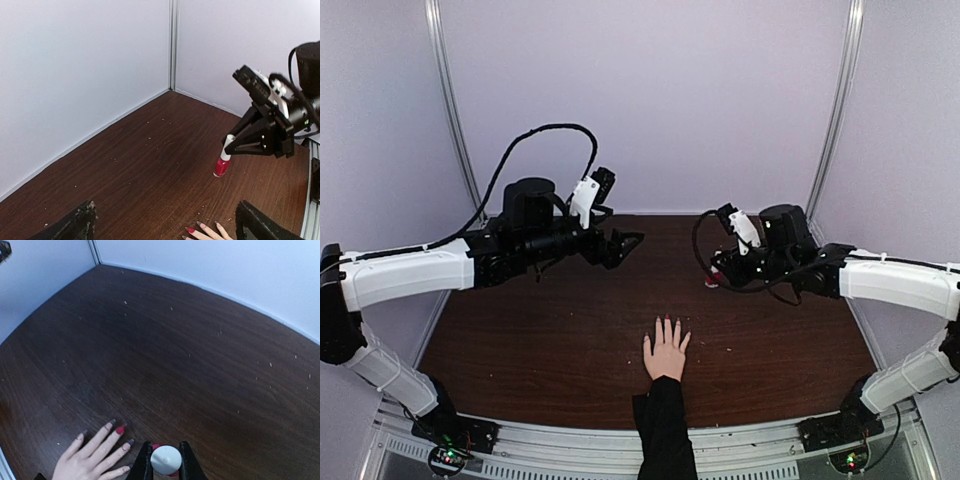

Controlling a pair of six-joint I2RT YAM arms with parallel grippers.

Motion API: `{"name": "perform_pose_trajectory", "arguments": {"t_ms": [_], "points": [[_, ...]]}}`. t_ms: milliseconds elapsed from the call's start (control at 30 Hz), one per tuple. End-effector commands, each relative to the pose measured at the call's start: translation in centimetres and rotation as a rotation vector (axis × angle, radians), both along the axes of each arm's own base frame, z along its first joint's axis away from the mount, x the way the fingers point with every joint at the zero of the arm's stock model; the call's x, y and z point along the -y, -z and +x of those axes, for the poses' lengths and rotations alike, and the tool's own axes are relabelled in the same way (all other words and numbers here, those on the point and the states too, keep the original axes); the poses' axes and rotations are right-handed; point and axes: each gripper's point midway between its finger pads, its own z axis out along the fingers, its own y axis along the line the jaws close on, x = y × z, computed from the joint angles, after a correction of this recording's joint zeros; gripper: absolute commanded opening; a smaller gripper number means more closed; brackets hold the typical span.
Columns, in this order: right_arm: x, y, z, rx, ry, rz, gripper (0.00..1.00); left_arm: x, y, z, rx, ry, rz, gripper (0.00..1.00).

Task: Paint the nails
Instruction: Set down the nail polish bottle at the center of the board.

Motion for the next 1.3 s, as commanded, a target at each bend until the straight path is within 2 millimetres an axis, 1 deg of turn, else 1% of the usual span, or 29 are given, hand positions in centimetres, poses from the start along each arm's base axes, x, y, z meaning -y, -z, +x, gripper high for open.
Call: {"name": "perform_pose_trajectory", "arguments": {"t_ms": [0, 133, 267, 333, 367, 500, 633, 900, 1133, 1267], "points": [[1.4, 1.1, 1.0, 0.062, 0.100, 0.027, 0.01, -1.1, -0.7, 0.9, 0.004, -0.062, -0.034, 0.98], [1.2, 3.9, 1.7, 0.065, 0.104, -0.012, 0.02, -1.3, -0.2, 1.2, -0.012, -0.083, -0.030, 0.98], [0.6, 5.2, 2.7, 0.087, 0.103, -0.018, 0.03, -1.4, 0.1, 1.1, -0.021, -0.085, -0.031, 0.98], [0.1, 5.8, 3.5, 0.093, 0.104, -0.027, 0.04, -1.8, 0.2, 1.5, -0.020, -0.121, -0.026, 0.98], [-0.3, 6.5, 3.9, 0.083, 0.100, -0.036, 0.04, -1.9, 0.3, 1.6, -0.021, -0.126, -0.023, 0.98], [-2.2, 7.8, 5.1, 0.067, 0.061, -0.023, 0.05, -2.2, 0.3, 1.7, -0.019, -0.144, -0.019, 0.98], [-3.5, 8.7, 5.6, 0.061, 0.036, -0.030, 0.05, -2.6, 0.2, 1.8, -0.016, -0.156, -0.014, 0.98], [-4.6, 10.6, 5.7, 0.056, 0.002, -0.040, 0.08, -2.9, 0.5, 2.0, -0.018, -0.164, -0.013, 0.98], [-5.0, 11.7, 5.8, 0.063, -0.010, -0.040, 0.09, -2.9, 0.5, 2.0, -0.018, -0.163, -0.013, 0.98], [-5.1, 12.0, 5.6, 0.054, -0.014, -0.040, 0.15, -2.9, 0.5, 2.0, -0.017, -0.162, -0.010, 0.98]]}}
